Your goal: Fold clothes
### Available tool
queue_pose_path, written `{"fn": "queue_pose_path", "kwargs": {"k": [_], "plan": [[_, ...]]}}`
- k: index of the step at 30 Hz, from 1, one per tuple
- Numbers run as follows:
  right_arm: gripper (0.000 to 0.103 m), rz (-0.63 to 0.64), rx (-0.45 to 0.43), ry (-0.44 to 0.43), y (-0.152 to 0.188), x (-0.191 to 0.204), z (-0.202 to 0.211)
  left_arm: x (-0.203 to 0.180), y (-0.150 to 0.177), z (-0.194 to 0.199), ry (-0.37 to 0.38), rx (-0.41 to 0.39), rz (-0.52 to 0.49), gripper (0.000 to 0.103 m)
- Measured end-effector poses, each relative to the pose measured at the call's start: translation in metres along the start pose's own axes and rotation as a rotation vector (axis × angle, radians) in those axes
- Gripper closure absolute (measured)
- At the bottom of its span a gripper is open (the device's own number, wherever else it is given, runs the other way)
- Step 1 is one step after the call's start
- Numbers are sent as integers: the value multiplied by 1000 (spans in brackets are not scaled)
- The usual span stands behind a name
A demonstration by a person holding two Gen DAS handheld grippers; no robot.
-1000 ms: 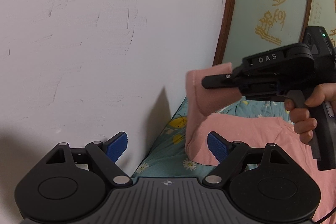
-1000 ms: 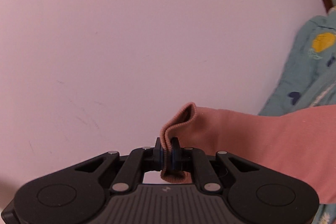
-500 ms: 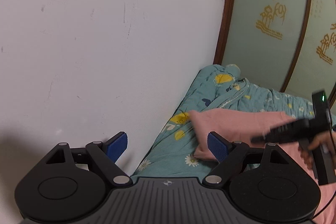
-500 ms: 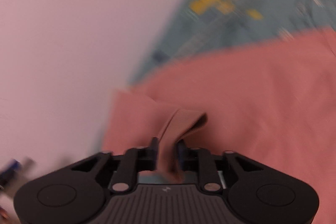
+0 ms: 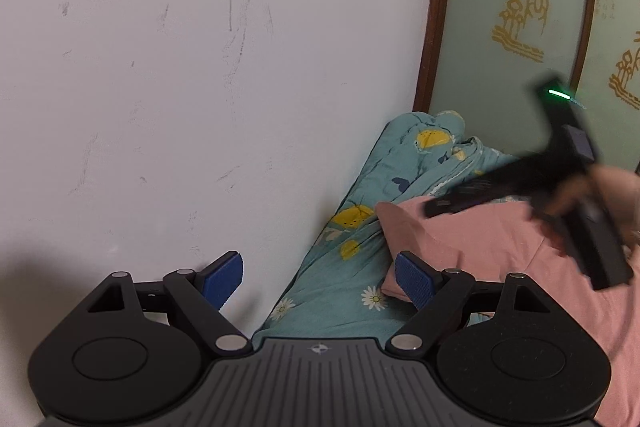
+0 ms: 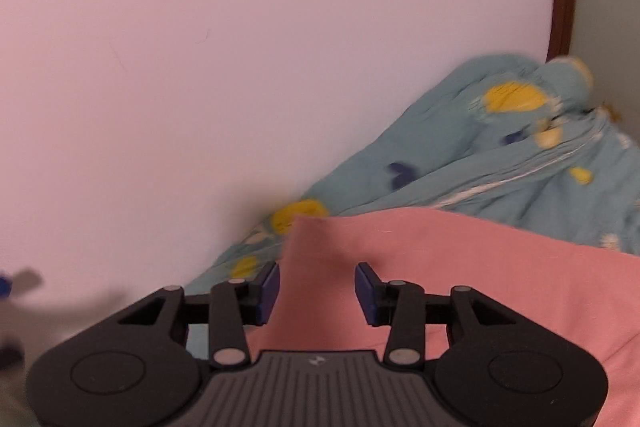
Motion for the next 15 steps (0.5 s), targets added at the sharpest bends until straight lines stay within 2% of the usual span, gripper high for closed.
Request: {"fn": "queue_pose_path", "kwargs": {"k": [2, 5, 7, 8, 12, 15], "plan": [[63, 43, 69, 75, -10, 18, -27, 1, 0, 0, 3, -2, 4, 19], [63, 57, 125, 137, -5, 24, -40, 4, 1, -2, 6, 3, 12, 19], [91, 57, 132, 147, -4, 23, -48, 5, 2, -4, 4, 8, 13, 19], [100, 57, 134, 149, -3, 23, -52, 6, 2, -4, 4, 9, 15, 19], [100, -48, 15, 58, -13, 20, -49, 9, 1, -5, 4, 7, 34, 19], [100, -167, -35, -21, -25, 21, -49, 7, 1, -5, 9, 7, 30, 19]]}}
Point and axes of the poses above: each gripper's, at about its wrist camera, not at the fingertips, and z roughly against the way its jaws point, x to its left, y to its underside, the point moved 6 cm from there along -z, roughly the way its jaws point, and after that the axes turned 1 degree about -x, right-handed, at the moved point
